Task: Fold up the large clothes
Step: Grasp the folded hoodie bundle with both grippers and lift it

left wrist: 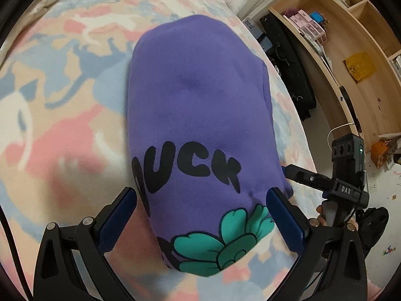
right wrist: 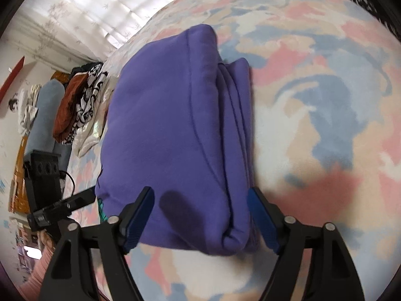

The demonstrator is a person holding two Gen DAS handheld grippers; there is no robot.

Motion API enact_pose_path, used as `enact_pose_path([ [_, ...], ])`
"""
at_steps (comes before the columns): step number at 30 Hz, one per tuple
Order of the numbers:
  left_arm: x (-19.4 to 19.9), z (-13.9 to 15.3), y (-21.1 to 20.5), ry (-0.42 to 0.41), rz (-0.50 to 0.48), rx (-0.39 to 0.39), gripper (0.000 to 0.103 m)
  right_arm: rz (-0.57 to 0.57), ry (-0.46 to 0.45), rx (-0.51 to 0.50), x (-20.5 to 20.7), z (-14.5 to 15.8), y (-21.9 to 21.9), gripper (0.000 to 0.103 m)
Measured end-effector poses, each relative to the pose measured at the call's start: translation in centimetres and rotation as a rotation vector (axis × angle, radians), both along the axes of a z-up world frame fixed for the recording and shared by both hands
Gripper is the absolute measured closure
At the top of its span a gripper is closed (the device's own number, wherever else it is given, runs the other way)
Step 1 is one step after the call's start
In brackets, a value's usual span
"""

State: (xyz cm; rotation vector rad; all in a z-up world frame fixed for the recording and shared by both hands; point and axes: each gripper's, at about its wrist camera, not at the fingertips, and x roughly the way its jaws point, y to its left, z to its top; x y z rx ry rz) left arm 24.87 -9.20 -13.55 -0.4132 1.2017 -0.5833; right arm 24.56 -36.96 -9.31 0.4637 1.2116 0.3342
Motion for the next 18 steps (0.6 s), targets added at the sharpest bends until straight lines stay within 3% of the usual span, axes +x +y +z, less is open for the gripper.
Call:
enact_pose_path([
  [9,1.6,-2.8,-0.8,0.024,-0.007,-0.042,0.0,-0.018,0.048,0.163,1.6,-3.0,-1.9,0.022],
  [18,2.6,-4.2,-1.2,0.035,-0.036,-0.118,0.0,0.012,0.055,0.277,5.3,-5.5,-0.7,0.008],
])
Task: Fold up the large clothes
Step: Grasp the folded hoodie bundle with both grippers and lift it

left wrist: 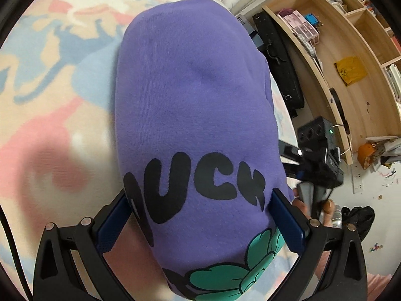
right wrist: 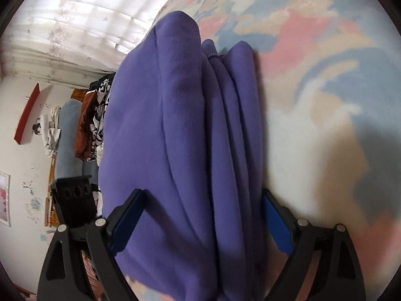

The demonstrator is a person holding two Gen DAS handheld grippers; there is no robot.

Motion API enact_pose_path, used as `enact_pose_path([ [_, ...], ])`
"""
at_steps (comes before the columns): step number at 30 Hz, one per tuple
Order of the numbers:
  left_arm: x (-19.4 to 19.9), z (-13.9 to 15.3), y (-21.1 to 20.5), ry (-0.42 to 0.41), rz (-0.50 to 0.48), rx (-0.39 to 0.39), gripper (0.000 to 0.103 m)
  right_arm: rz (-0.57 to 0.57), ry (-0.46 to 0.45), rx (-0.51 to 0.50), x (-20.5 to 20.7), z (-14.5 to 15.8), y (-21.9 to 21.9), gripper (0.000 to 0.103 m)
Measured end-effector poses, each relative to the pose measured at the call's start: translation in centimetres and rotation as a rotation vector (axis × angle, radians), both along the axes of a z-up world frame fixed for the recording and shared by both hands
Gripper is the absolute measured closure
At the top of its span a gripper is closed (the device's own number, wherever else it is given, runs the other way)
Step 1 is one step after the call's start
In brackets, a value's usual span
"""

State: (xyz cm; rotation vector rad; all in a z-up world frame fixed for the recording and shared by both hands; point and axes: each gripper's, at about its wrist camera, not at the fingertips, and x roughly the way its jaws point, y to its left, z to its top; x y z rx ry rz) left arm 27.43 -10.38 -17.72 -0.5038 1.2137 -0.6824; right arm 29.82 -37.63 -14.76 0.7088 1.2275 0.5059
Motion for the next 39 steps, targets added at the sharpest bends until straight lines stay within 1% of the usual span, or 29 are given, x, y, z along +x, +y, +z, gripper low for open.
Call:
enact_pose_path([
  [2,0.1,-0.2,-0.1,0.004,-0.002,-0.01,0.0,0.007,-0.007,0.018,0.7,-0.2,0.5,0.004],
  [6,0.0,-0.5,0.2,0.019,0.0,-0.024,0.0,0.013,-0.025,0.019,1.6,-0.4,1.5,0.002],
  [9,-0.1,-0.9,0.7,0.038,0.006,-0.057,0.001,0.033,-0.063,-0.029,1.4,-0.2,2.3,0.009],
  [11,0.1,-1.2,0.9,0.045,0.014,-0.089,0.001,0.034,-0.074,-0.035,1.3,-0.2,2.1,0.017],
  [12,0.1,-1.3,0.9,0.052,0.016,-0.1,0.001,0.031,-0.079,-0.031,1.2,-0.2,1.9,0.018],
  [14,0.5,-1.5,0.6,0.061,0.019,-0.109,0.001,0.027,-0.084,-0.023,1.1,-0.4,1.7,0.026],
  [16,0.8,-1.6,-0.2,0.063,0.009,-0.1,0.001,0.021,-0.087,-0.014,1.2,-0.6,1.3,0.03],
  [18,1.0,-1.8,-0.5,0.062,0.0,-0.1,0.0,0.018,-0.09,-0.014,1.2,-0.6,1.4,0.032],
  [24,1.9,-2.9,-1.3,0.098,0.009,-0.164,0.0,0.013,-0.1,-0.016,1.3,-0.7,1.5,0.034],
  [28,2.5,-2.9,-2.7,0.121,0.045,-0.143,0.0,0.005,-0.104,-0.016,1.3,-0.9,1.4,0.037],
  [30,2.5,-2.7,-3.0,0.123,0.051,-0.121,0.0,0.004,-0.108,-0.012,1.2,-0.9,1.2,0.04],
  [31,2.5,-2.5,-3.3,0.123,0.053,-0.108,0.0,0.007,-0.113,-0.01,1.2,-0.9,1.3,0.043],
  [35,2.4,-1.1,-4.1,0.091,0.054,-0.042,0.001,0.017,-0.137,-0.006,1.1,-0.5,1.5,0.055],
  [37,2.3,-0.2,-4.7,0.07,0.049,-0.013,0.001,0.017,-0.156,-0.007,0.9,-0.2,1.5,0.058],
  [39,2.3,0.6,-4.9,0.059,0.042,-0.002,0.001,0.012,-0.177,0.003,0.6,0.1,1.5,0.059],
])
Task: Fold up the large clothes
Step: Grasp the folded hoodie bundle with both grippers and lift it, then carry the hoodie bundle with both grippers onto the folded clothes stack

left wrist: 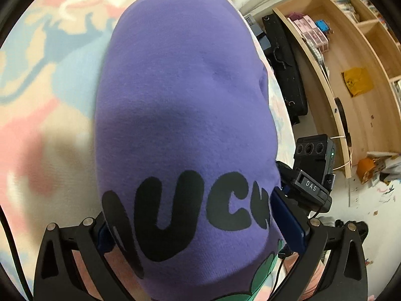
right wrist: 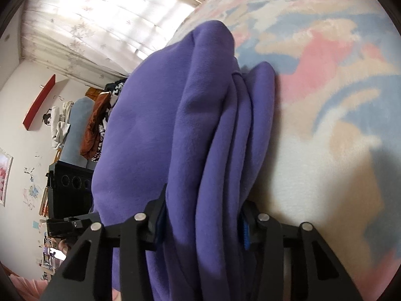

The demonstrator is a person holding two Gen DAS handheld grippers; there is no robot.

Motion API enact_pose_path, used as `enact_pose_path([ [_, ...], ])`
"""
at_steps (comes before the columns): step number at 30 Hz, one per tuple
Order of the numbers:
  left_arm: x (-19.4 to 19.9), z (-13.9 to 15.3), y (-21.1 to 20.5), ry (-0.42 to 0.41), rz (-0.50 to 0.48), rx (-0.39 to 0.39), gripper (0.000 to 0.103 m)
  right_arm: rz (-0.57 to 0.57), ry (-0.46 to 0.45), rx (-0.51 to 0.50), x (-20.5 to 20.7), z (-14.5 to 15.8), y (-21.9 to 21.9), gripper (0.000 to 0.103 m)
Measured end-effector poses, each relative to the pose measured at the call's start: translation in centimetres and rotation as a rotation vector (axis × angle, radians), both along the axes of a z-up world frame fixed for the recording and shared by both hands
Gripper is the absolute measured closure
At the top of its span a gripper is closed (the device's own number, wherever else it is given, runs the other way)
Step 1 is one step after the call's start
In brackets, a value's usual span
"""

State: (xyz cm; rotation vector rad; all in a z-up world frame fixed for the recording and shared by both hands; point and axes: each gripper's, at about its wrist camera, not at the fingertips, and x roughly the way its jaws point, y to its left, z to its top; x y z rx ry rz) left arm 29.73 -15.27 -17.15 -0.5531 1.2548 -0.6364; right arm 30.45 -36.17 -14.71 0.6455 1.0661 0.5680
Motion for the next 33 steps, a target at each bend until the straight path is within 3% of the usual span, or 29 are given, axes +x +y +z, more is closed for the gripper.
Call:
enact_pose_path([
  [10,-1.3,4.9,0.2,-0.054,-0.018,0.036,0.001,0.001,-0.087,0.022,-1.8,2.6,1.4,0.061],
  [16,-4.2,9.9,2.2,-0.096,-0.009,0.056,0.001,0.005,-0.135,0.067,-3.8,5.2,3.2,0.061],
  [26,-9.5,17.5,10.7,-0.204,0.05,0.041,0.001,0.075,-0.24,0.118,-6.4,11.9,10.3,0.061],
  [33,-9.5,22.7,19.3,-0.287,0.115,0.059,0.001,0.141,-0.311,0.156,-4.4,16.2,17.8,0.06],
])
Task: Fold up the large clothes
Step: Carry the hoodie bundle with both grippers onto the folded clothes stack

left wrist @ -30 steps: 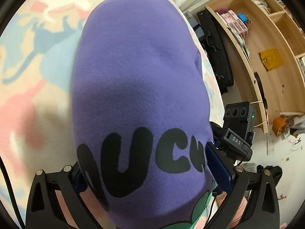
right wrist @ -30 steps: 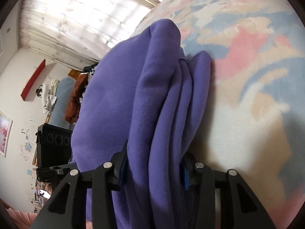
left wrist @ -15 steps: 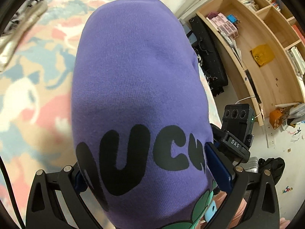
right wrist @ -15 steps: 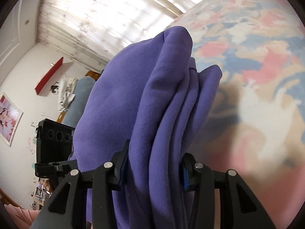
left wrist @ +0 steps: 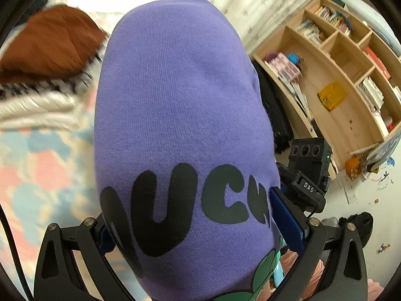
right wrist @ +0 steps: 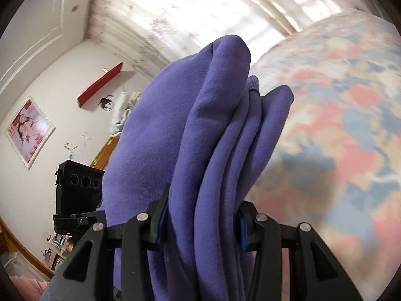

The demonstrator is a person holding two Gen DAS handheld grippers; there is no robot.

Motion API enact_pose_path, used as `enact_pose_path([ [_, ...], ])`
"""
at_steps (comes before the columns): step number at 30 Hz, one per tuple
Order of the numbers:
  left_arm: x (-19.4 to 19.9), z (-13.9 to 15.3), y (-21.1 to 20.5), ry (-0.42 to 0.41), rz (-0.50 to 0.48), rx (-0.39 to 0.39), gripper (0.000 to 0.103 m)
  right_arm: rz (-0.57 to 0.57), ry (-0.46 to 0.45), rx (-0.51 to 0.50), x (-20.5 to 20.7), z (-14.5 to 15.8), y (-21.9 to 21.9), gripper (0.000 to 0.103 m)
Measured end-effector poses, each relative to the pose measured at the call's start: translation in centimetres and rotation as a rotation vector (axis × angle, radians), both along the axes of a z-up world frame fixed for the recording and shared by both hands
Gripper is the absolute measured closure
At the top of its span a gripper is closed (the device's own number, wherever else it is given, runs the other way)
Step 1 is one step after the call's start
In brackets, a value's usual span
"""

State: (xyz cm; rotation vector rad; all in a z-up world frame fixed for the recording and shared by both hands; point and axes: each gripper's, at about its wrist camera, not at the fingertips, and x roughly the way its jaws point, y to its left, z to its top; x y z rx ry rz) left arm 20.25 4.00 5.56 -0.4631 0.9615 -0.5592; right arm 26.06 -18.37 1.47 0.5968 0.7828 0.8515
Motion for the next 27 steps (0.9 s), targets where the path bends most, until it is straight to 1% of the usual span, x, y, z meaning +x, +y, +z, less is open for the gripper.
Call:
enact_pose_path([
  [2,1.3,1.7,2.7,-0.023,0.019,0.013,0.001,0.023,-0.017,0.016,1.9,1.2,2.9,0.06],
  [4,3.5,3.6,6.1,-0.044,0.038,0.03,0.001,0.04,-0.03,0.025,3.6,2.4,5.4,0.06],
  [5,4.5,4.1,7.2,-0.048,0.042,0.036,0.001,0.05,-0.039,0.03,5.2,3.1,7.3,0.06],
  [7,7.8,5.9,10.4,-0.064,0.048,0.058,0.001,0.061,-0.052,0.037,7.2,4.2,9.8,0.061],
  [8,9.4,6.7,11.7,-0.073,0.047,0.071,0.001,0.065,-0.059,0.047,9.1,4.7,11.6,0.061],
  [9,10.8,7.2,12.8,-0.077,0.053,0.078,0.001,0.066,-0.063,0.054,10.0,5.0,12.5,0.061],
  [13,18.0,9.4,17.2,-0.117,0.065,0.135,0.001,0.06,-0.078,0.1,16.6,5.4,17.6,0.061],
  [14,19.1,9.3,18.2,-0.122,0.065,0.139,0.001,0.058,-0.083,0.106,17.7,5.4,18.6,0.06],
  [15,21.1,9.4,19.6,-0.129,0.063,0.145,0.001,0.055,-0.09,0.11,19.1,5.2,19.6,0.06],
  [17,23.7,8.8,21.8,-0.12,0.063,0.141,0.001,0.046,-0.092,0.118,22.2,4.6,22.0,0.06],
  [19,27.2,7.8,24.2,-0.099,0.063,0.136,0.001,0.037,-0.085,0.121,24.3,4.0,23.6,0.061],
  [21,29.9,6.2,26.0,-0.075,0.06,0.139,0.001,0.027,-0.067,0.119,26.4,2.8,25.4,0.061],
  [22,31.2,5.1,26.8,-0.057,0.055,0.144,0.001,0.021,-0.041,0.121,27.6,1.7,26.2,0.061],
  [24,33.0,1.7,28.5,0.001,0.046,0.157,0.001,0.014,-0.001,0.106,29.0,-0.3,27.3,0.061],
  [25,33.5,0.0,27.6,0.037,0.054,0.168,0.0,0.006,0.04,0.092,29.7,-2.0,27.9,0.06],
  [26,34.5,-2.0,28.4,0.097,0.069,0.145,0.0,0.003,0.071,0.073,30.1,-3.1,28.5,0.06],
  [27,34.7,-3.2,29.5,0.108,0.073,0.102,0.0,-0.009,0.094,0.052,30.3,-4.5,28.8,0.06],
])
